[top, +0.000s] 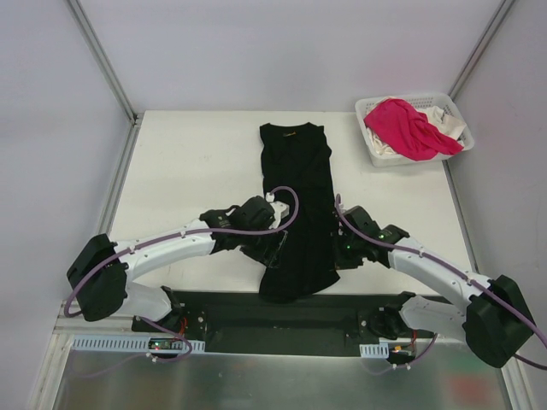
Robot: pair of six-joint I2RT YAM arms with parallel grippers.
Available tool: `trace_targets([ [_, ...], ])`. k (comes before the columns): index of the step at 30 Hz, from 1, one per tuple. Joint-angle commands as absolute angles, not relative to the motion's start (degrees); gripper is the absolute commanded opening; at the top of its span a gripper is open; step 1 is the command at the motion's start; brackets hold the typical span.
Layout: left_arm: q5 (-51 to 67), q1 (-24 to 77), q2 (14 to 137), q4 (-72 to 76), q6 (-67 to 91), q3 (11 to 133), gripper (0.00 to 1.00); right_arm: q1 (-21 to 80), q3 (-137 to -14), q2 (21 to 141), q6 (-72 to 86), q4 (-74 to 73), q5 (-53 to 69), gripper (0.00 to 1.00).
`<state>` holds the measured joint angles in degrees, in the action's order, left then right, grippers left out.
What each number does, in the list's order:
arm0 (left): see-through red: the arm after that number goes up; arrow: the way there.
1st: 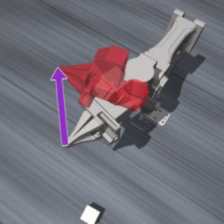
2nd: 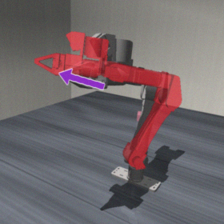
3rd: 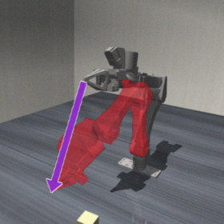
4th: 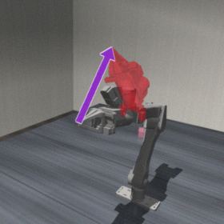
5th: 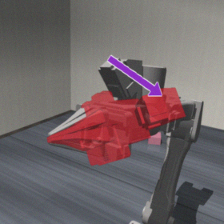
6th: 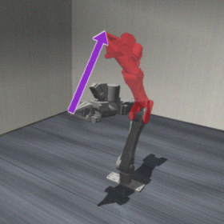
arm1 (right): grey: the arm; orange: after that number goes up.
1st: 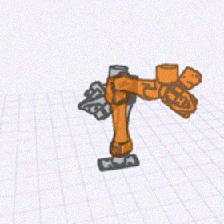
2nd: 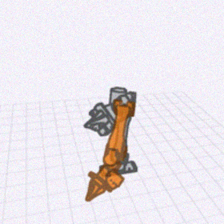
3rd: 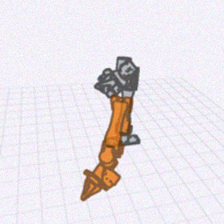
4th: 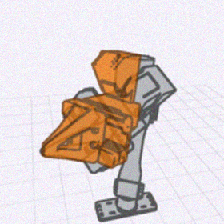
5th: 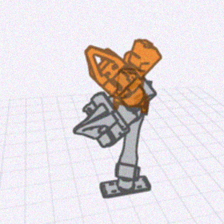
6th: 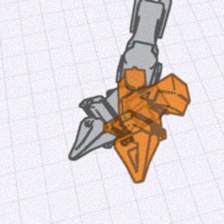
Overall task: Fold and stack the t-shirts
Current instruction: Grab the bottom of the folded rectangular tshirt with both arms
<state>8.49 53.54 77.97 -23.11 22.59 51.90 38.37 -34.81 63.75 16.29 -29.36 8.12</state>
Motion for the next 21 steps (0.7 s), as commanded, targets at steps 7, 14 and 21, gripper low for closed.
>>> trace_targets([
  [7,18.10,53.52,72.95,-24.17,25.49,47.29,0.77,38.50,-34.45,61.08,16.87,-30.15,6.77,0.01],
  [14,19.33,54.93,76.98,-23.91,25.32,46.14,0.78,38.50,-34.10,61.26,17.49,-29.09,7.21,0.01],
  [21,20.48,55.72,83.58,-24.52,22.59,47.46,0.79,38.67,-34.19,60.47,17.58,-29.27,6.94,0.01],
])
